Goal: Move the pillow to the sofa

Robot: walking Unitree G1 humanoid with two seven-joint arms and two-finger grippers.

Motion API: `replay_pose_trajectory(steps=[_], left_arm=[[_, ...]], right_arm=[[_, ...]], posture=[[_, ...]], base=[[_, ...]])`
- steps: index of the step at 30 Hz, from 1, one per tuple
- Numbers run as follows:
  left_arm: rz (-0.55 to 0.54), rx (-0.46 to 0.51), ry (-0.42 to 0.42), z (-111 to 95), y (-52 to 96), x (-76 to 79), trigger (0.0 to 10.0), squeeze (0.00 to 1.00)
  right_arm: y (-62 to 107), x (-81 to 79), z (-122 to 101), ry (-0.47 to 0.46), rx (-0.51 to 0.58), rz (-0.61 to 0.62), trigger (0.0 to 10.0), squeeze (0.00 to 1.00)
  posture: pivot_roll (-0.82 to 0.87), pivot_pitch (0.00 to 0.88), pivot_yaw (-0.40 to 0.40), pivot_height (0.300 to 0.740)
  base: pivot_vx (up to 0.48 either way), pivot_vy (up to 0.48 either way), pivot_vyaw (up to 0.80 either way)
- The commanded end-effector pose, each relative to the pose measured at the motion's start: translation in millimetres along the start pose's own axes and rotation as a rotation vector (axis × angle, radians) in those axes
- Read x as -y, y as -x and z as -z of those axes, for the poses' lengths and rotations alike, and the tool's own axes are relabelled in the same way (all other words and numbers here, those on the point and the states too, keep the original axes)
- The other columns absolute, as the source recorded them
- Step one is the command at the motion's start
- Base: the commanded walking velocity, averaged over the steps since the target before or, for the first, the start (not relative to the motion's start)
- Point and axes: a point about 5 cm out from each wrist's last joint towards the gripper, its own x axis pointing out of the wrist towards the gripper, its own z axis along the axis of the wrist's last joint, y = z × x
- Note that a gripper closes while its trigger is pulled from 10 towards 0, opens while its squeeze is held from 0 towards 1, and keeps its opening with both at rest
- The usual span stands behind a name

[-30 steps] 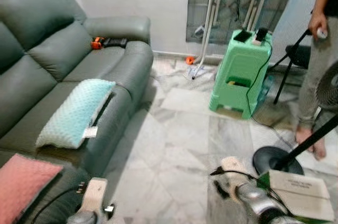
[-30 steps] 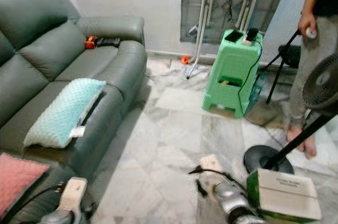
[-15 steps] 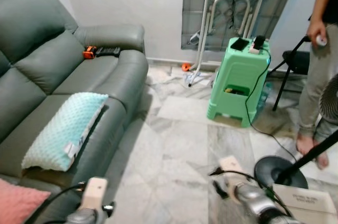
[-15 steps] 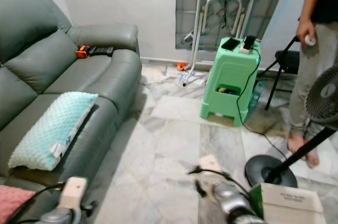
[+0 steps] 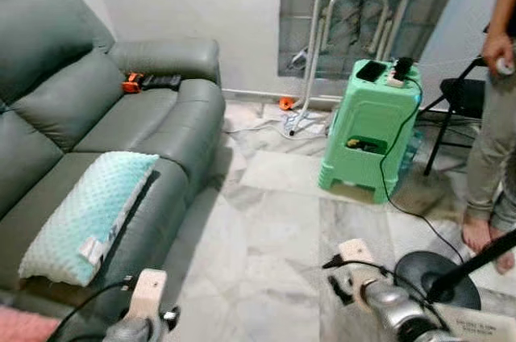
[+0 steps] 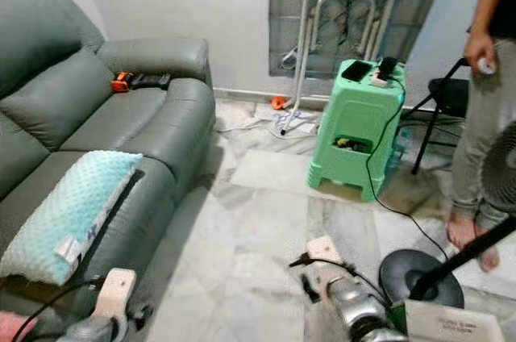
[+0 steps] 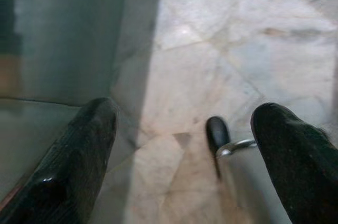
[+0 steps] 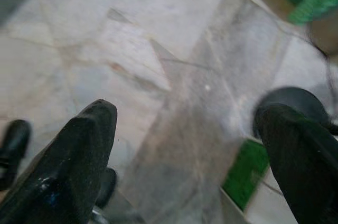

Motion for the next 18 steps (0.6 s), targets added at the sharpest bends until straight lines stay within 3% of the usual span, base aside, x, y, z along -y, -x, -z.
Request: replay_pose_trajectory(steps=[1, 18], left_arm=[[-0.006, 0.014, 0.000, -5.6, -0.5, -1.6, 10.0, 0.00], [-0.006, 0.016, -0.002, -6.3, -0.3, -2.8, 10.0, 0.00]], right_arm=[[-0.1, 1.1, -2.3, -0.001, 0.006, -0.001, 10.0, 0.00], [-0.1, 0.0, -1.0, 0.007, 0.002, -0.007, 10.0, 0.00]], posture=[[-0.05, 0.000, 0.037, 0.740], [-0.05, 0.000, 0.035, 0.740]], base=[[0.375, 0.000, 0.00], [0.373, 0.000, 0.00]])
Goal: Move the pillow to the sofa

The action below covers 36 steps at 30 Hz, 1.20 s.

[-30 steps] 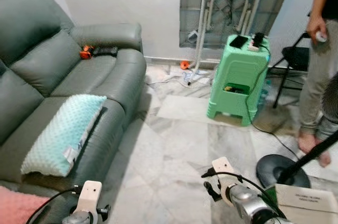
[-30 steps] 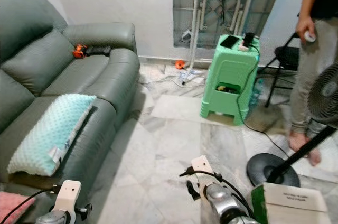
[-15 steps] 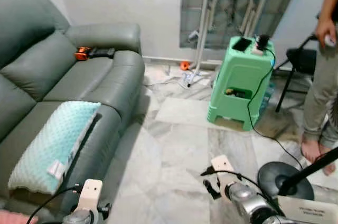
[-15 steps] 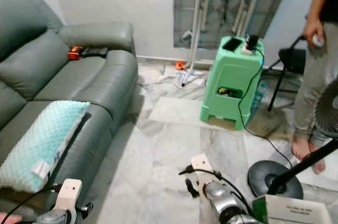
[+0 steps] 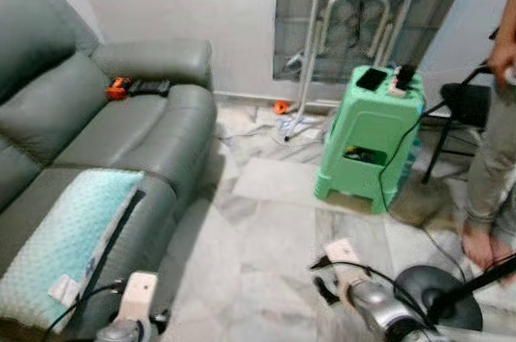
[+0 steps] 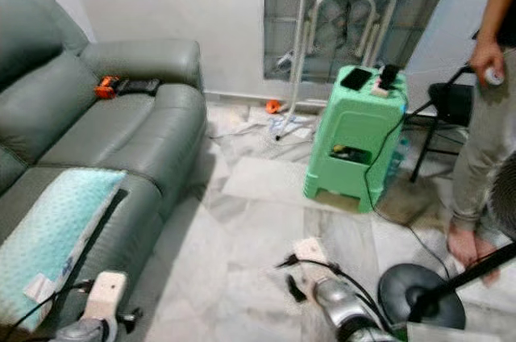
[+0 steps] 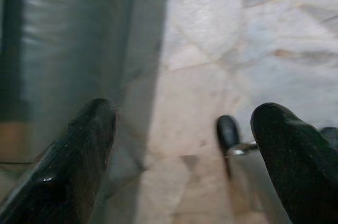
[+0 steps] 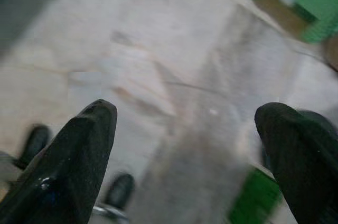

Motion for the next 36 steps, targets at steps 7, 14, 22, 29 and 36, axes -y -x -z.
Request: replay_pose_trajectory(steps=[7, 14, 22, 29, 36], left_arm=[[0.013, 0.029, -0.010, -10.0, -1.6, 4.8, 10.0, 0.00], [0.012, 0.032, -0.008, -11.7, -1.7, 4.4, 10.0, 0.00], [0.011, 0.035, -0.001, -12.2, -1.7, 3.7, 10.0, 0.00], [0.014, 0.034, 0.003, -12.2, -1.8, 4.7, 10.0, 0.00], [0.016, 0.033, 0.007, -11.7, -1.8, 5.6, 10.0, 0.00]], right_arm=[[2.3, 12.1, 4.1, 0.009, -0.013, 0.025, 10.0, 0.00], [2.1, 11.4, 3.6, 0.007, -0.012, 0.024, 10.0, 0.00], [2.0, 11.1, 3.5, 0.006, -0.012, 0.022, 10.0, 0.00], [2.3, 11.6, 5.0, 0.003, -0.017, 0.023, 10.0, 0.00], [2.6, 12.0, 6.0, 0.005, -0.020, 0.023, 10.0, 0.00]], posture=[[-0.05, 0.000, 0.037, 0.740], [-0.05, 0.000, 0.038, 0.740], [-0.05, 0.000, 0.037, 0.740], [-0.05, 0.000, 0.037, 0.740], [-0.05, 0.000, 0.036, 0.740]], base=[[0.377, 0.000, 0.00], [0.378, 0.000, 0.00], [0.378, 0.000, 0.00], [0.389, 0.000, 0.00], [0.398, 0.000, 0.00]])
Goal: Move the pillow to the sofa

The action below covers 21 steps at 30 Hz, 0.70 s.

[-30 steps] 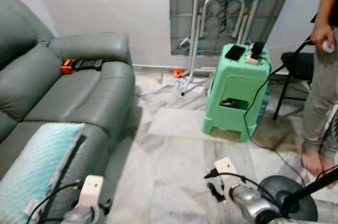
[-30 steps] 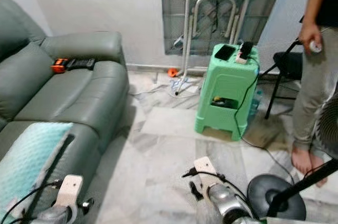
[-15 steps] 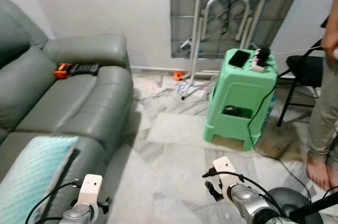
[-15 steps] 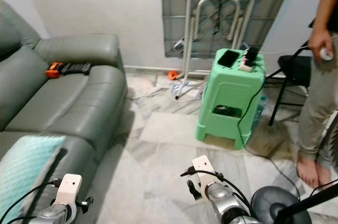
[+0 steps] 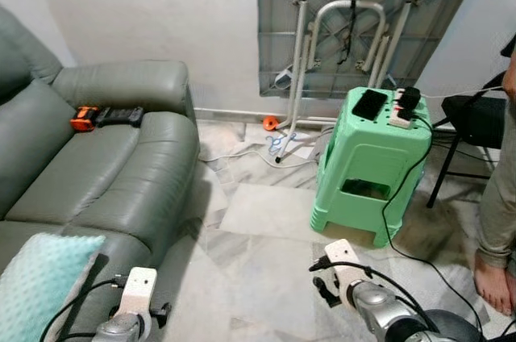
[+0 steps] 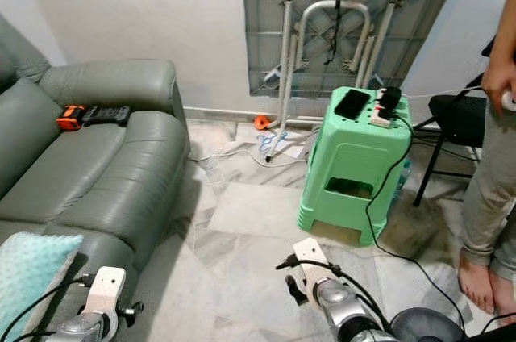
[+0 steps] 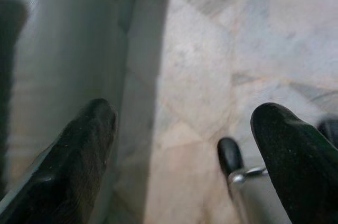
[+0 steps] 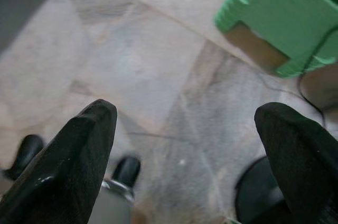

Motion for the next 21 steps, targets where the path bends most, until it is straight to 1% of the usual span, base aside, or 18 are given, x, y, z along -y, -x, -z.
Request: replay_pose_trajectory(steps=[1, 13, 16, 21], left_arm=[[0.013, 0.003, 0.003, -1.2, -0.7, 4.3, 10.0, 0.00], [0.013, 0.001, 0.007, -0.2, -0.5, 4.1, 10.0, 0.00], [0.013, 0.001, 0.006, 0.3, -0.4, 4.0, 10.0, 0.00], [0.012, 0.000, 0.004, 0.7, -0.2, 3.0, 10.0, 0.00]], right_arm=[[0.8, 4.2, 1.8, 0.003, -0.007, 0.012, 10.0, 0.00], [0.9, 4.1, 2.6, 0.007, -0.009, 0.011, 10.0, 0.00], [1.0, 3.8, 2.7, 0.023, -0.007, 0.007, 10.0, 0.00], [0.8, 2.9, 2.5, 0.025, -0.006, 0.006, 10.0, 0.00]], posture=[[-0.05, 0.000, 0.036, 0.740], [-0.05, 0.000, 0.036, 0.740], [-0.06, 0.000, 0.039, 0.740], [-0.06, 0.000, 0.041, 0.740]], base=[[0.401, 0.000, 0.00], [0.407, 0.000, 0.00], [0.409, 0.000, 0.00], [0.409, 0.000, 0.00]])
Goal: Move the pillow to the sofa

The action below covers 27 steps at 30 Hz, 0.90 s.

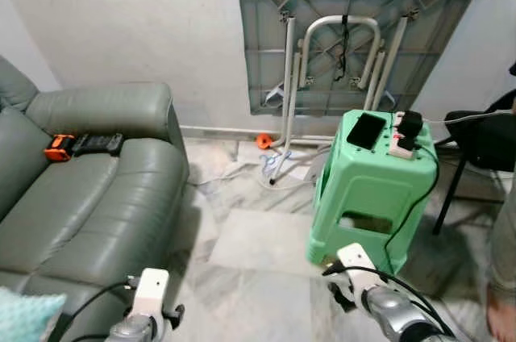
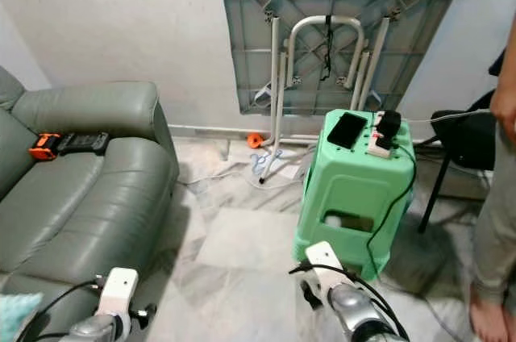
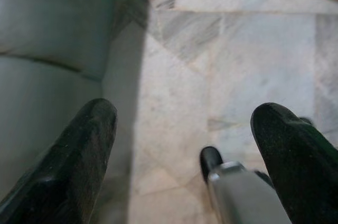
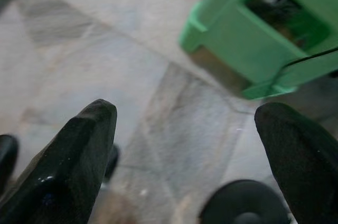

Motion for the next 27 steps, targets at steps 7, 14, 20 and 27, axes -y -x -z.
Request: replay_pose_trajectory(steps=[7, 14, 20, 27], left_arm=[[-0.032, 0.001, -0.009, -1.4, 2.1, -15.1, 10.0, 0.00], [-0.032, 0.001, -0.018, -1.9, 2.1, -15.2, 10.0, 0.00], [-0.032, 0.000, -0.021, -1.6, 2.2, -16.0, 10.0, 0.00], [-0.031, 0.001, -0.020, -1.8, 2.1, -15.1, 10.0, 0.00]], right_arm=[[-2.6, -11.6, -10.0, 0.003, 0.027, -0.026, 10.0, 0.00], [-2.7, -11.8, -10.6, 0.005, 0.028, -0.027, 10.0, 0.00], [-2.8, -11.7, -11.5, 0.011, 0.030, -0.027, 10.0, 0.00], [-2.8, -11.2, -11.9, 0.017, 0.031, -0.028, 10.0, 0.00]], posture=[[-0.06, 0.000, 0.042, 0.740], [-0.06, 0.000, 0.044, 0.740], [-0.06, 0.000, 0.044, 0.740], [-0.06, 0.000, 0.042, 0.740]], base=[[0.411, 0.000, 0.12], [0.410, 0.000, 0.00], [0.411, 0.000, 0.00], [0.410, 0.000, 0.00]])
